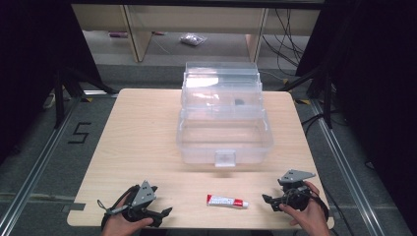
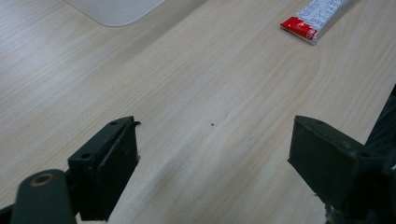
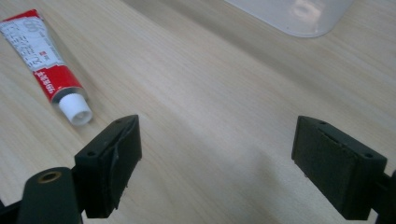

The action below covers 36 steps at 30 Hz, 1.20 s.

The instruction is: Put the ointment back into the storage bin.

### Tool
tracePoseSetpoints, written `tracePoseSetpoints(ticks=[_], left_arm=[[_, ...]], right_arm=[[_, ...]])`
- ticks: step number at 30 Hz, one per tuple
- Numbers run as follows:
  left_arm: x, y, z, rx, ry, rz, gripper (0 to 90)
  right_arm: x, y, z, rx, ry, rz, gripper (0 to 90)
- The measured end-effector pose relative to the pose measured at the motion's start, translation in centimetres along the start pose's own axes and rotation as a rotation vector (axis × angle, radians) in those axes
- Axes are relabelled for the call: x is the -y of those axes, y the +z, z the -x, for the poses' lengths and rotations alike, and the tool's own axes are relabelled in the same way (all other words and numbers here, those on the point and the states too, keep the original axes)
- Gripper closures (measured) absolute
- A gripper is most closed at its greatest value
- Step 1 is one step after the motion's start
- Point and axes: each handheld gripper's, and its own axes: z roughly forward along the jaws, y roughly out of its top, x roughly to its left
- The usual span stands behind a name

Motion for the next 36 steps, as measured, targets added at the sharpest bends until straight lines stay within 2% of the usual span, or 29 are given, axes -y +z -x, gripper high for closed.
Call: tracePoseSetpoints(ticks=[1, 3, 5, 7, 8, 9, 10, 11, 12, 13, 14, 17, 18, 19, 20, 21, 23, 24, 25, 26, 29, 30, 31, 32, 34, 36], left_arm=[[0.0, 0.0, 0.0, 0.0, 0.002, 0.0, 15.2], [0.0, 0.0, 0.0, -0.001, 0.0, 0.001, 15.2], [0.0, 0.0, 0.0, -0.003, -0.001, 0.002, 15.2], [0.0, 0.0, 0.0, 0.001, -0.011, 0.007, 15.1], [0.0, 0.0, 0.0, 0.0, -0.01, 0.006, 15.2], [0.0, 0.0, 0.0, 0.001, -0.011, 0.006, 15.1], [0.0, 0.0, 0.0, 0.001, -0.011, 0.006, 15.2], [0.0, 0.0, 0.0, 0.0, -0.01, 0.007, 15.2], [0.0, 0.0, 0.0, 0.0, -0.011, 0.007, 15.2], [0.0, 0.0, 0.0, -0.001, -0.011, 0.005, 15.1], [0.0, 0.0, 0.0, -0.001, -0.012, 0.005, 15.2], [0.0, 0.0, 0.0, 0.0, -0.013, 0.007, 15.2], [0.0, 0.0, 0.0, 0.0, -0.013, 0.007, 15.2], [0.1, 0.0, 0.0, -0.001, -0.014, 0.005, 15.2], [0.1, 0.0, -0.1, -0.001, -0.008, -0.003, 15.2], [0.1, 0.0, 0.0, -0.001, -0.007, -0.003, 15.2], [0.1, 0.0, 0.0, 0.002, -0.014, 0.004, 15.1], [0.1, 0.0, -0.1, -0.001, -0.004, -0.005, 15.2], [0.1, 0.0, 0.0, -0.001, -0.008, -0.002, 15.2], [0.1, 0.0, 0.0, 0.008, -0.013, 0.002, 15.2], [0.1, 0.0, 0.0, -0.001, -0.009, -0.001, 15.2], [0.1, 0.1, 0.1, 0.008, -0.032, 0.012, 15.2], [0.1, 0.1, 0.1, 0.006, -0.03, 0.007, 15.2], [0.1, 0.0, 0.0, 0.008, -0.016, 0.004, 15.2], [0.1, 0.1, 0.0, 0.009, -0.017, 0.004, 15.2], [0.1, 0.1, 0.1, 0.007, -0.035, 0.006, 15.2]], right_arm=[[-0.2, -0.3, 0.0, 0.001, 0.005, -0.036, 16.7], [-0.1, 0.0, -0.1, 0.004, 0.002, -0.014, 17.7], [-0.1, -0.1, -0.1, 0.0, -0.001, -0.021, 17.9], [-0.3, -0.1, 0.1, 0.002, -0.039, -0.012, 17.9], [-0.4, -0.3, 0.1, -0.004, -0.027, -0.038, 17.9], [-0.3, -0.1, 0.0, -0.001, -0.028, -0.01, 17.8], [-0.3, -0.1, 0.0, -0.001, -0.028, -0.01, 17.8], [-0.3, -0.1, -0.5, -0.016, 0.008, -0.037, 17.8], [-0.4, -0.1, -0.2, -0.011, -0.024, -0.03, 17.8], [-0.4, -0.1, -0.4, -0.016, -0.017, -0.037, 17.9], [-0.5, 0.0, -0.2, -0.013, -0.047, -0.024, 18.0], [-0.8, -0.1, -0.6, -0.014, -0.007, -0.062, 17.5], [-0.8, -0.1, -0.6, -0.014, -0.007, -0.062, 17.5], [-0.9, 0.1, -0.4, -0.029, -0.048, -0.036, 17.5], [-1.0, 0.1, -0.5, -0.028, -0.059, -0.045, 17.6], [-1.0, 0.0, -0.7, -0.032, -0.04, -0.063, 17.6], [-1.0, 0.0, -0.8, -0.029, -0.035, -0.069, 17.6], [-1.1, 0.2, -0.7, -0.026, -0.066, -0.058, 17.9], [-1.2, 0.1, -0.7, -0.031, -0.065, -0.077, 18.0], [-1.2, 0.1, -0.7, -0.031, -0.065, -0.076, 18.0], [-1.3, 0.0, -0.8, -0.037, -0.069, -0.08, 18.7], [-1.4, 0.0, -0.9, -0.04, -0.064, -0.081, 18.7], [-1.4, 0.1, -0.9, -0.03, -0.08, -0.064, 18.7], [-1.5, 0.1, -1.1, -0.031, -0.072, -0.064, 18.8], [-1.8, -0.1, -1.0, -0.04, -0.105, -0.074, 20.2], [-2.1, -0.1, -1.4, -0.052, -0.103, -0.081, 20.9]])
